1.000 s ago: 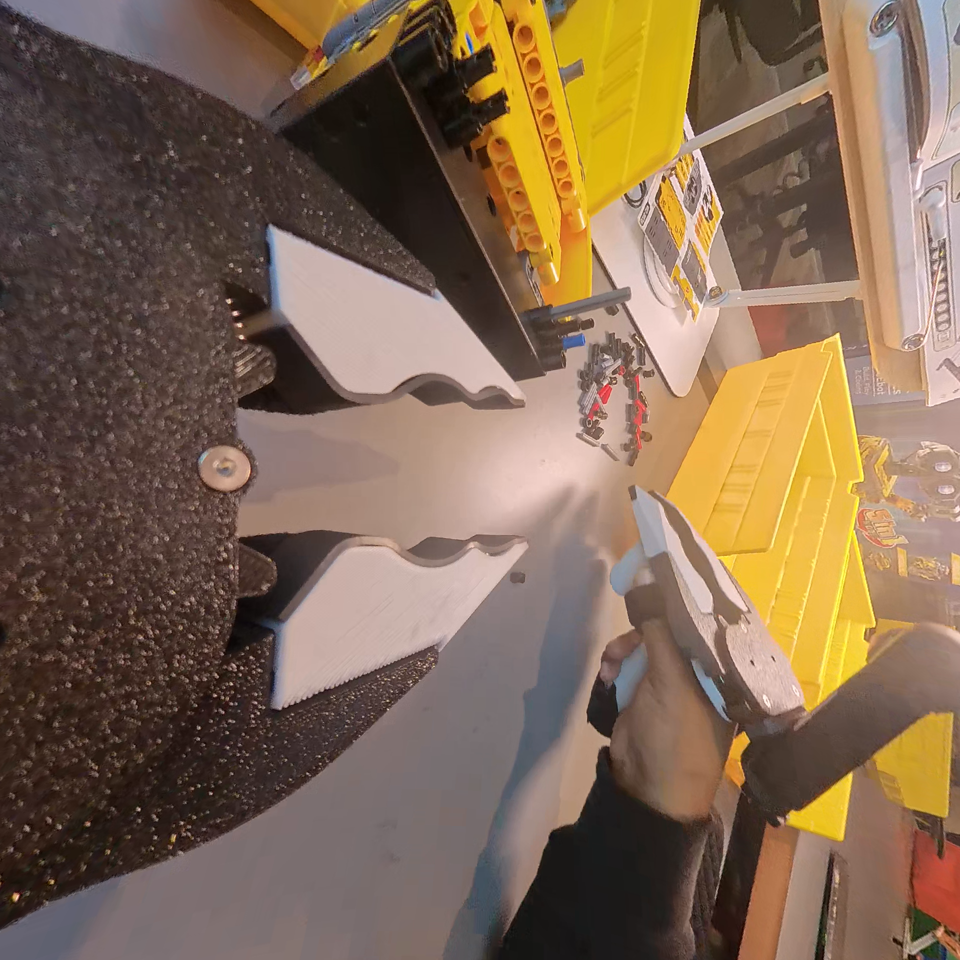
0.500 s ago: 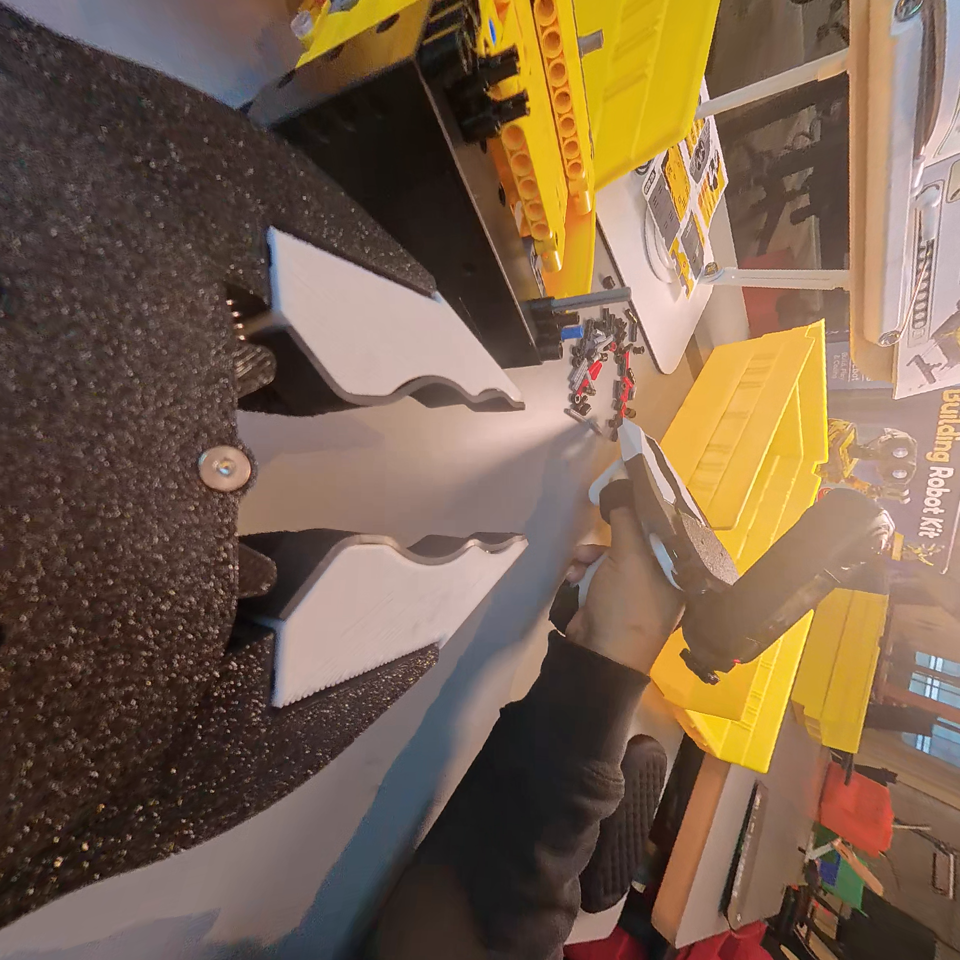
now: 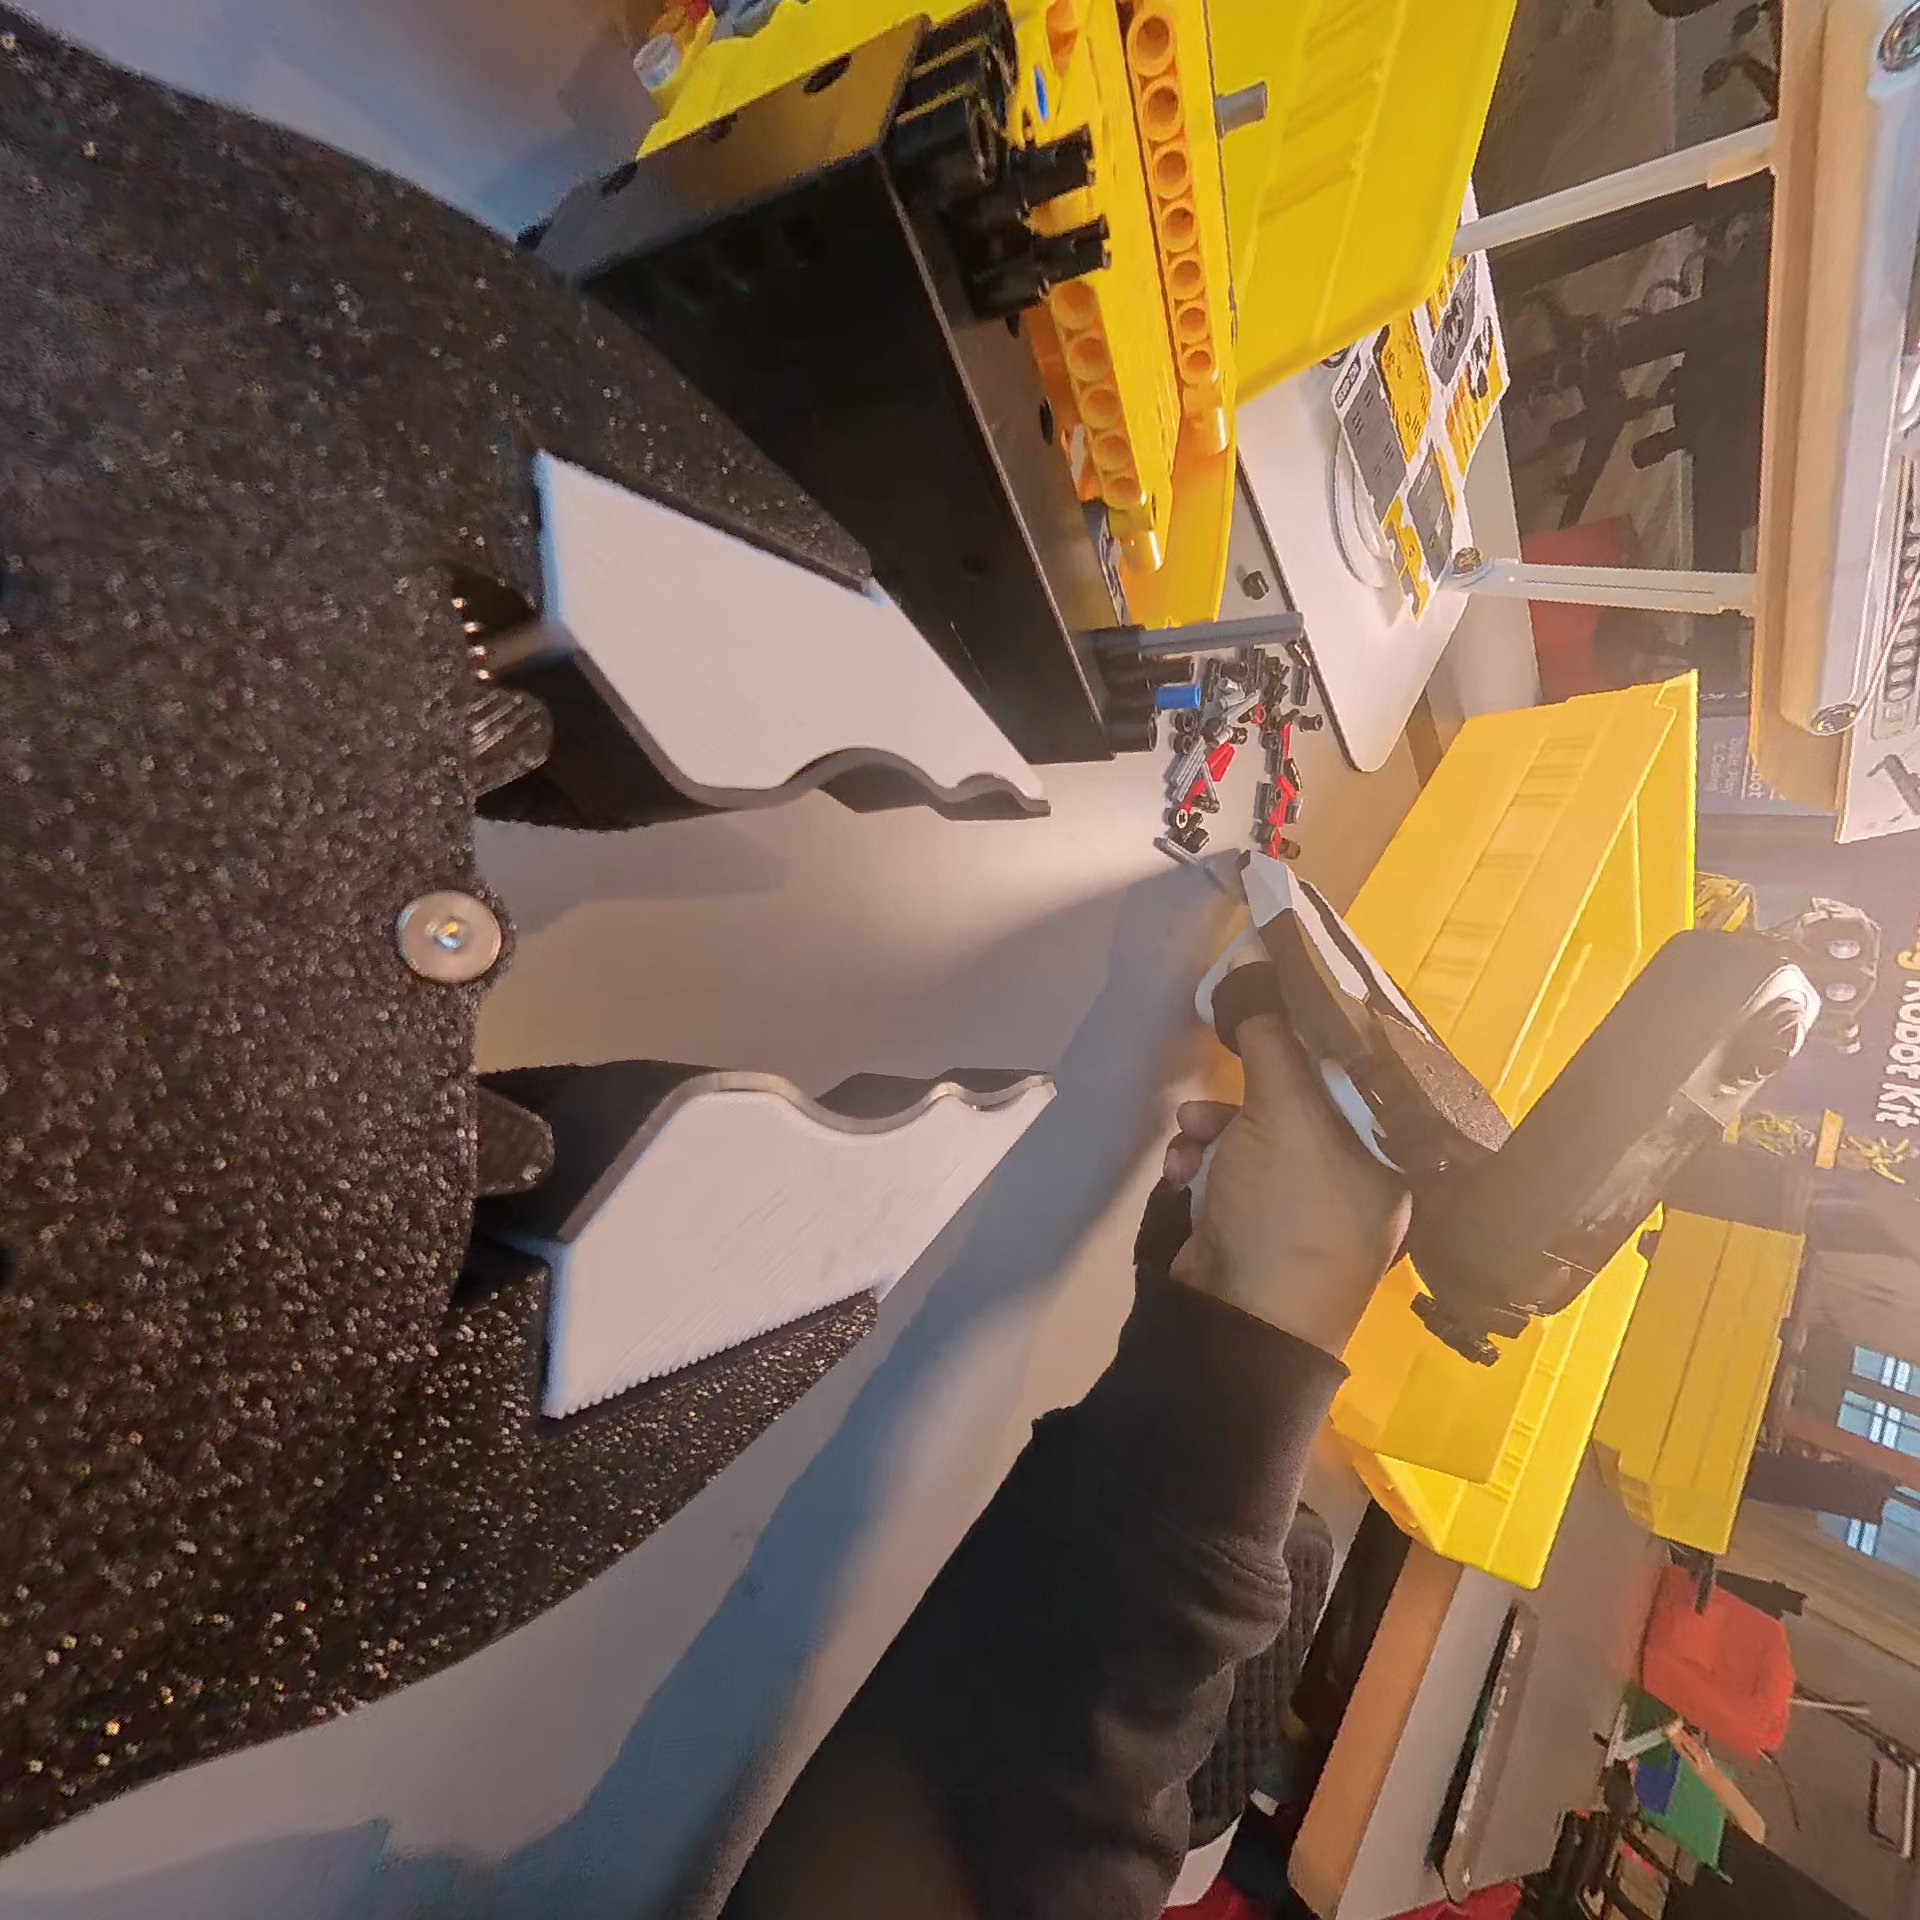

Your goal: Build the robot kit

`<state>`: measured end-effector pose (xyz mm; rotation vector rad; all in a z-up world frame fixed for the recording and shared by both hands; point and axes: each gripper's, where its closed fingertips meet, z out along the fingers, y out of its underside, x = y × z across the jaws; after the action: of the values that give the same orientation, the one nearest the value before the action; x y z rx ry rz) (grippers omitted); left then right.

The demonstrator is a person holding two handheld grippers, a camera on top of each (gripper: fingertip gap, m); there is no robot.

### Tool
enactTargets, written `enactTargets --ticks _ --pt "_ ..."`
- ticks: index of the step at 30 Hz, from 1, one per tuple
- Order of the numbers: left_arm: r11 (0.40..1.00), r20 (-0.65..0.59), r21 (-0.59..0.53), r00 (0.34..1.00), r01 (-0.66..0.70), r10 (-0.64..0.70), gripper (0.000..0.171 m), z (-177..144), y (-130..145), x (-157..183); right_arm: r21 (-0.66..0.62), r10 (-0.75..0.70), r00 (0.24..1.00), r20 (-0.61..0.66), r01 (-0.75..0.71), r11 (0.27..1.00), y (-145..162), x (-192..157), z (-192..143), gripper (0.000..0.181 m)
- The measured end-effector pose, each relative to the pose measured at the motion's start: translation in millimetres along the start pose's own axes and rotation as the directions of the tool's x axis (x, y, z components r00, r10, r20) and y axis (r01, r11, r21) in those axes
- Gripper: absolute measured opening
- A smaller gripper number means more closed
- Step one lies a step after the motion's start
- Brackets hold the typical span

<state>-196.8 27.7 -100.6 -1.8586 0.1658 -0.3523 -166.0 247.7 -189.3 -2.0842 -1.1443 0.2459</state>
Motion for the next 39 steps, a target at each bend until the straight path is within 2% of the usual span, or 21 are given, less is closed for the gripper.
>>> enactTargets --ticks 4,8,11,14,18,22,29,34,39 --pt "1.0 -0.001 -0.01 1.0 -0.002 0.002 0.045 1.3 2.1 -0.2 0.09 0.017 0.998 0.052 -0.022 0.996 -6.1 -3.1 -14.5 0.008" --pt "1.0 -0.003 -0.013 1.0 0.005 -0.005 0.046 1.5 2.8 -1.8 0.259 -0.018 0.974 0.225 -0.042 0.965 -14.2 -11.6 -64.0 0.008" --pt "1.0 -0.007 -0.023 1.0 0.003 -0.003 0.046 3.0 4.5 -1.3 0.292 -0.136 0.891 0.433 0.004 0.956 3.5 -33.8 -95.8 0.009" --pt "0.999 -0.013 -0.04 1.0 -0.014 0.013 0.046 5.3 7.5 1.2 0.296 -0.296 0.799 0.524 0.155 0.943 34.5 -54.3 -109.9 0.009" --pt "0.998 -0.028 -0.046 0.999 -0.036 0.035 0.045 6.4 8.4 5.0 0.325 -0.46 0.682 0.568 0.328 0.887 63.6 -78.1 -116.7 0.009" --pt "0.998 -0.06 -0.034 0.997 -0.054 0.052 0.044 6.0 6.8 9.9 0.319 -0.544 0.6 0.586 0.446 0.836 84.9 -85.4 -113.5 0.009" --pt "0.989 -0.009 -0.077 0.992 -0.128 0.128 0.044 13.9 14.2 7.0 0.317 -0.593 0.547 0.59 0.519 0.794 93.5 -86.1 -108.9 0.016" --pt "0.976 0.021 -0.138 0.984 -0.17 0.175 0.045 20.5 23.3 5.5 0.358 -0.601 0.536 0.592 0.494 0.793 90.8 -85.4 -111.1 0.019" --pt "0.962 0.045 -0.187 0.977 -0.199 0.211 0.044 25.2 30.4 3.3 0.43 -0.541 0.568 0.621 0.33 0.84 82.3 -78.0 -122.9 0.029"
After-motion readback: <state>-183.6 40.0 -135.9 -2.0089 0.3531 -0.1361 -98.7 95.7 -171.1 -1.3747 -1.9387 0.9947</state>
